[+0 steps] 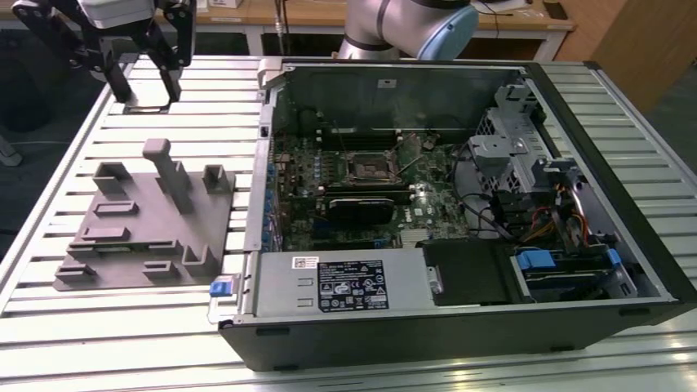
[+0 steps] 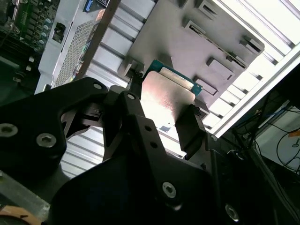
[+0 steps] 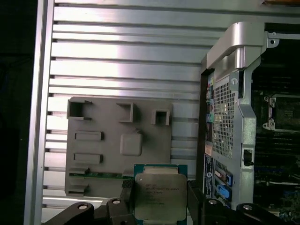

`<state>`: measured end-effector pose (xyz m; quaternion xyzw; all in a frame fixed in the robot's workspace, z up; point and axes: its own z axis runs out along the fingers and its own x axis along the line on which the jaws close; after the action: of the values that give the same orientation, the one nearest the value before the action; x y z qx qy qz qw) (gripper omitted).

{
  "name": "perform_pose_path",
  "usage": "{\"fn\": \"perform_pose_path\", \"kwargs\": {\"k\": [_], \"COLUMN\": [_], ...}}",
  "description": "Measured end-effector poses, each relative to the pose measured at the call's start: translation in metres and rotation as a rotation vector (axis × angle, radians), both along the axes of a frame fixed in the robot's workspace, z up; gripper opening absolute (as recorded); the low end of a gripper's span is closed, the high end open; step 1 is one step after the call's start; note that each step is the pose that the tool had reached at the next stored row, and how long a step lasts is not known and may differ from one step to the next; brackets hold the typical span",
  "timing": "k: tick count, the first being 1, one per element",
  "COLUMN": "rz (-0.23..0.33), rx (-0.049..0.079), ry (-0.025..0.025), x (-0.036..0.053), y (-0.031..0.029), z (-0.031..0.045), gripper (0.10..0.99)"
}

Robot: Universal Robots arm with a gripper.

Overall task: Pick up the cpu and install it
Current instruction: 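Pick up the cpu and move it towards the insertion slot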

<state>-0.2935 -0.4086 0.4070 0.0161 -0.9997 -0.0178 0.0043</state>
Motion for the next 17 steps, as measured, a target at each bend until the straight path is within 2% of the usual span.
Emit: {"fn": "perform_pose_path", "kwargs": {"k": [17], "rz": [0.0], "rx": [0.0], "ry": [0.0004], "x": [0.0165], "y": [0.0], "z": [0.0], "gripper": [0.541]}}
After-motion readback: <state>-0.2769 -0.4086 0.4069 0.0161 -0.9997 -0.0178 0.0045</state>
